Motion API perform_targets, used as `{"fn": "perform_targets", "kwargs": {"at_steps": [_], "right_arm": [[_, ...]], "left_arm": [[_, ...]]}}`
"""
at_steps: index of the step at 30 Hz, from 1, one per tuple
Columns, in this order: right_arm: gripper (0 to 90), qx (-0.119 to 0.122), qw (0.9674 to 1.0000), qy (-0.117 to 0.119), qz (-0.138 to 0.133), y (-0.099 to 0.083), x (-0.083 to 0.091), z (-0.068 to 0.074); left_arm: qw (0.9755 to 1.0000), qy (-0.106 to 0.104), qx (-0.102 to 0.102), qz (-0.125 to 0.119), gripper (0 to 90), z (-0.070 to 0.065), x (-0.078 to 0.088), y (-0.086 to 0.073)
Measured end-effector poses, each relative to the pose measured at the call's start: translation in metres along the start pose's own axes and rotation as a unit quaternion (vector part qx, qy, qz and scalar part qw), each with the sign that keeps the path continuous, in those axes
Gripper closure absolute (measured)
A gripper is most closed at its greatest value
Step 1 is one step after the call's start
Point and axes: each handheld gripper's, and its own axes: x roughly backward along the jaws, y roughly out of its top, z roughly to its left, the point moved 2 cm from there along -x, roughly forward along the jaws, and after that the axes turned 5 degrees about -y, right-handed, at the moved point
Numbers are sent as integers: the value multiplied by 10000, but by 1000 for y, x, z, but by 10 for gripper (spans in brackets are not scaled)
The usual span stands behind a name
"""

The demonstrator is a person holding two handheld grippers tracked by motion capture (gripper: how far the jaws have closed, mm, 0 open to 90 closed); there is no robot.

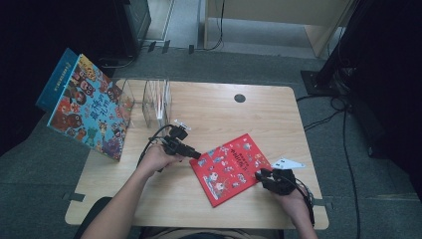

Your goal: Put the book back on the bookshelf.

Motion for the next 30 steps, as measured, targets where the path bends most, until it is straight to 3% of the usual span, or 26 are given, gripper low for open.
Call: {"fn": "perform_targets", "kwargs": {"at_steps": [8, 17, 21, 26, 30], "right_arm": [[784, -160, 9997, -113, 111, -3, 5, -5], [820, -168, 9997, -78, 175, -5, 8, -3], [830, -190, 9996, -65, 192, -6, 9, -3], [851, -228, 9990, -50, 383, -8, 9, -5], [851, -237, 9991, -64, 342, -5, 5, -6]], "left_arm": [[9998, 3, -97, 166, 531, -5, -7, -1], [9997, -55, -87, 223, 528, -7, -6, -2], [9996, -59, 20, 272, 519, -6, -7, -2], [9995, -57, 1, 325, 521, -7, -6, -3], [9995, -88, 10, 311, 520, -9, -5, -5]]}}
